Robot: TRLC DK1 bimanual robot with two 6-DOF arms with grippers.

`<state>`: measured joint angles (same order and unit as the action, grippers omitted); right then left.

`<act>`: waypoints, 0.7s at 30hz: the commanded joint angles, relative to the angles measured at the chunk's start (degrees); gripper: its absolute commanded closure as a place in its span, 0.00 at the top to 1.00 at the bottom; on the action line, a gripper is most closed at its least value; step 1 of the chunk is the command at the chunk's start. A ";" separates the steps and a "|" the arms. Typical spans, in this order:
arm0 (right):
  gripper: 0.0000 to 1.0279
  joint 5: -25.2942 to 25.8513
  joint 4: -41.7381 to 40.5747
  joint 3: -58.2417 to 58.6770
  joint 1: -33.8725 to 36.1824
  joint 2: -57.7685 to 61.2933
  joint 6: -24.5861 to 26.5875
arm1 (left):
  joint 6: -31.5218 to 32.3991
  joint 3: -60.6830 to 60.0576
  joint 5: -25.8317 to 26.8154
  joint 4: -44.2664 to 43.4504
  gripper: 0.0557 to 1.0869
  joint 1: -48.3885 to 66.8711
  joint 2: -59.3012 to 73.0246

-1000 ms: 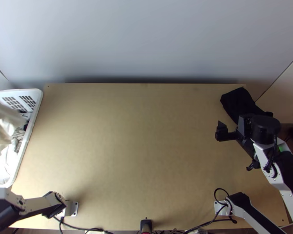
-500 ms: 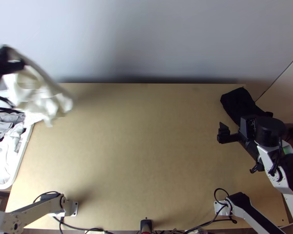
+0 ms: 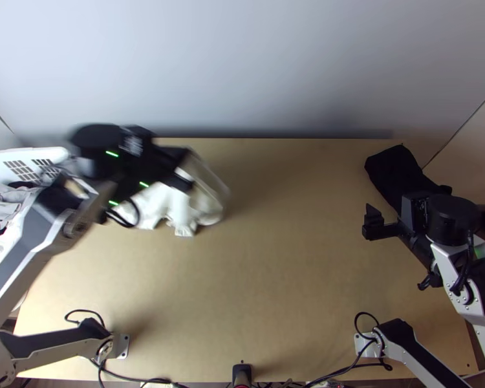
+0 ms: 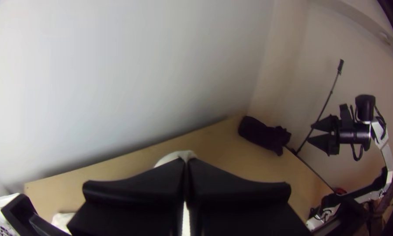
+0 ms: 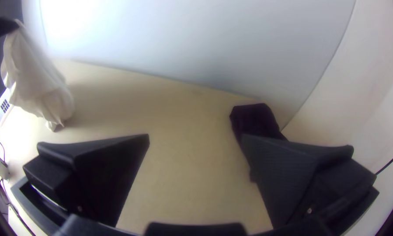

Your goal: Fold the t-shirt

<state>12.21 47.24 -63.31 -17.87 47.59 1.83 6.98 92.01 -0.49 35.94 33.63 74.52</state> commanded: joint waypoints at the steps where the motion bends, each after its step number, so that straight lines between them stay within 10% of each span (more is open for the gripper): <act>1: 0.95 0.01 1.36 -0.59 0.64 -0.22 0.11 | 0.93 -2.89 -0.30 -0.70 0.04 14.80 5.11; 21: 0.95 -0.08 1.80 0.99 3.72 -0.57 0.20 | 1.37 15.48 0.40 -0.96 0.04 37.83 30.42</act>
<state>12.21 48.97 -62.72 -15.40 47.13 2.00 7.75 101.03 -0.60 35.05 66.19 96.49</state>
